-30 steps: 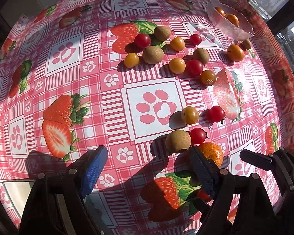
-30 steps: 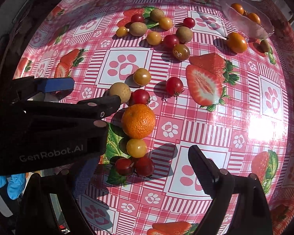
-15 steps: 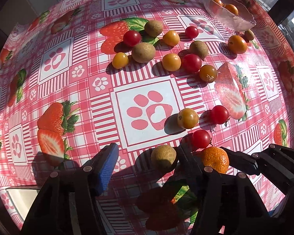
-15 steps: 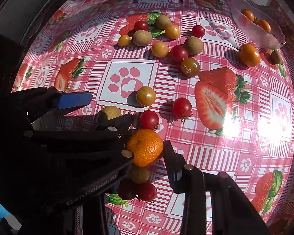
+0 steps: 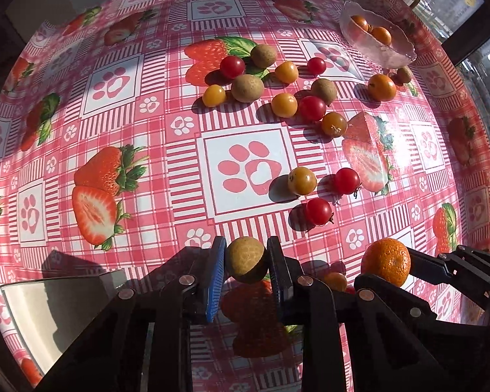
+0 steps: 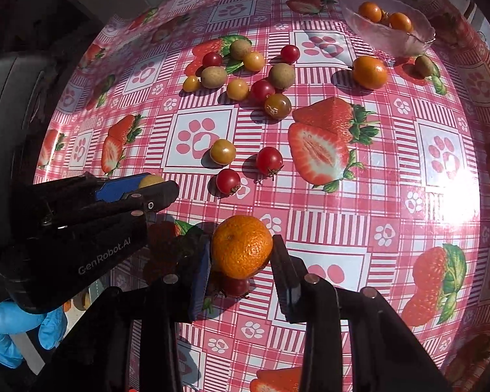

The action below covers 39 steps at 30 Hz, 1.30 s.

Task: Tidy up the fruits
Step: 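Grasp an orange with the right gripper while the left grasps a kiwi, then carry the orange and kiwi over the tray and release both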

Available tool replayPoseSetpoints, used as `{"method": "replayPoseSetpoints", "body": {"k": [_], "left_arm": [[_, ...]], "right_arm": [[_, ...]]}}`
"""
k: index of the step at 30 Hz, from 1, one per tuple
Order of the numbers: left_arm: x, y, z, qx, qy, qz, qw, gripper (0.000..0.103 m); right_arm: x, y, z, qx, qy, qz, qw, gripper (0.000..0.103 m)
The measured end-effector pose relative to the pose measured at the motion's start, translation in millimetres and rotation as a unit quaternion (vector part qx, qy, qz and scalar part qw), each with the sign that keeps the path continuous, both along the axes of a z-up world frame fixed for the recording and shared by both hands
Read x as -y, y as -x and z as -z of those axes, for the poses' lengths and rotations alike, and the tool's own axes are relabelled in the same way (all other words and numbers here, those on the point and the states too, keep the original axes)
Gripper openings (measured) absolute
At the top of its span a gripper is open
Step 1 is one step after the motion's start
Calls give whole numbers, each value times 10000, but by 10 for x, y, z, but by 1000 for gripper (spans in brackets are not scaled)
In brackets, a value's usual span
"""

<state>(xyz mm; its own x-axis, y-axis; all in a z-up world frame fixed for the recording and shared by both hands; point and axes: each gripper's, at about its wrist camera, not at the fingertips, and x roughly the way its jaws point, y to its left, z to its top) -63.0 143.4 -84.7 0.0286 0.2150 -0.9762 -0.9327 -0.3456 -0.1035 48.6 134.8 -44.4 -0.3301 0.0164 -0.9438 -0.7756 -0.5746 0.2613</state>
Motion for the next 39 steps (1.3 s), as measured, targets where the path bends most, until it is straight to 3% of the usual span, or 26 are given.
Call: {"method": "replayPoseSetpoints", "body": {"k": [10,21,39], "left_arm": [[645,-22,-349,125,-258,-205,9994,27],[1178,140,-416,214,-313,-612,9974,27],[2180,615,-352,155,-253,-1366,9902,27]], "right_arm": [[355,-144,-81,112,193,6,9998,40],[733,-116,-155,223,287,-168,9992,40],[1312,579,-268,278,274,-1025,9940,40]]}}
